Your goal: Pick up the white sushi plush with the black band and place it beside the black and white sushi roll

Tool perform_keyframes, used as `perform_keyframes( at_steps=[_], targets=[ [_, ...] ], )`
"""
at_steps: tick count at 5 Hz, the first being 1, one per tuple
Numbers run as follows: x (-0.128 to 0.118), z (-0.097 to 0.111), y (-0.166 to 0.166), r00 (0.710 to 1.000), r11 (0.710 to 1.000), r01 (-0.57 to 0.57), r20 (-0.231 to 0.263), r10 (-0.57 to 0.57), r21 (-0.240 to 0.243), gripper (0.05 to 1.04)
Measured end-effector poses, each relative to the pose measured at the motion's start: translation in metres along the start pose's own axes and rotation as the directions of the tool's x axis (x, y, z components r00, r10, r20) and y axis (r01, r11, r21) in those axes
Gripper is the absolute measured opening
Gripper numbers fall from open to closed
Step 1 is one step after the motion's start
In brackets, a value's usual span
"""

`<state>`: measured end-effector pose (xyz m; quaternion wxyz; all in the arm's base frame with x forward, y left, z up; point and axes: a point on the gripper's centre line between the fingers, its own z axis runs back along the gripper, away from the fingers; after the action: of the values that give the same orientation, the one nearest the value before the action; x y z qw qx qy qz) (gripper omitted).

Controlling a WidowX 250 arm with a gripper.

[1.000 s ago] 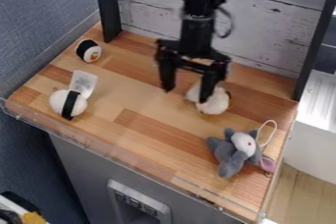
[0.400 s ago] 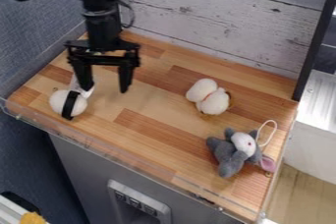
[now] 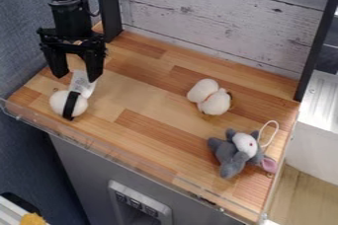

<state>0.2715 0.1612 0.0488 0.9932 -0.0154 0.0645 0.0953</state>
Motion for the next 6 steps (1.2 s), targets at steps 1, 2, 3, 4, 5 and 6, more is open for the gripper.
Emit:
perform_keyframes(
  at_steps=[1,2,3,4,5,6],
  targets=[
    [0.005,-0.004,0.009,0.996,0.996,0.089,-0.004,-0.089,0.008,0.999],
    [0.008,-0.01,0.012,0.994,0.994,0.108,0.009,-0.108,0.016,0.997],
    [0.005,-0.019,0.01,0.998,0.998,0.056,0.014,-0.057,0.017,0.999],
    [-0.002,-0.03,0.007,0.999,0.999,-0.032,0.008,0.032,0.009,0.996],
    [-0.002,-0.038,0.005,0.994,0.994,-0.105,0.012,0.105,0.006,0.95],
    [-0.001,-0.041,0.006,0.992,0.992,-0.13,0.011,0.13,0.007,0.646]
  ],
)
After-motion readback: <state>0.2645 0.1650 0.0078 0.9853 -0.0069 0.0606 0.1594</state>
